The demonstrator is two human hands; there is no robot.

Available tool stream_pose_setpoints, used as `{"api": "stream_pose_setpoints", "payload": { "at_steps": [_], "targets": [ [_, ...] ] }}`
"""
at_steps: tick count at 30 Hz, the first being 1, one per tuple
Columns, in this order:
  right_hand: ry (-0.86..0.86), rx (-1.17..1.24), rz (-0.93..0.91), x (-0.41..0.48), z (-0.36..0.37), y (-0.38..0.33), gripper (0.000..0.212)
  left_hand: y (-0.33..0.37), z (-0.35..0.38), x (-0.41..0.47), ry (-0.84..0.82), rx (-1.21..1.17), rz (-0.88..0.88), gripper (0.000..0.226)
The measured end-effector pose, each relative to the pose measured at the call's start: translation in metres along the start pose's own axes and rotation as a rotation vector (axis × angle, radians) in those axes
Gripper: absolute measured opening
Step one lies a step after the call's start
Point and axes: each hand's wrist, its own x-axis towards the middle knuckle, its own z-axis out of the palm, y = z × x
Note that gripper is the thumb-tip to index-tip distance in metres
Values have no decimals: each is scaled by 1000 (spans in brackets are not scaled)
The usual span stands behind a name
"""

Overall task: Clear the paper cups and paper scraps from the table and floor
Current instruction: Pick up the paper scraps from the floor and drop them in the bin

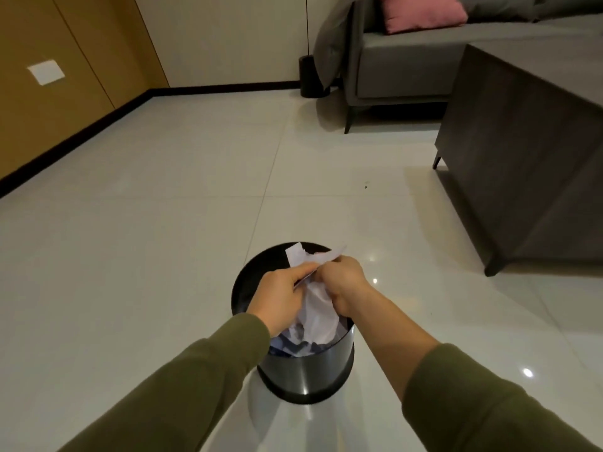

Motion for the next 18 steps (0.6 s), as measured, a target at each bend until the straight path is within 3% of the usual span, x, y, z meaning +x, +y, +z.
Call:
{"api": "stream_pose_setpoints", "payload": {
  "at_steps": [9,14,18],
  "targets": [
    [-70,-36,-56,1,-4,2,50,-8,-13,3,-59,194,-32,62],
    [-39,42,-122,-17,-57,-24,27,44,2,14,-25,184,137,47],
    [66,119,-249,-44,-149,-38,26,120,50,29,-40,181,293,42]
  ]
}}
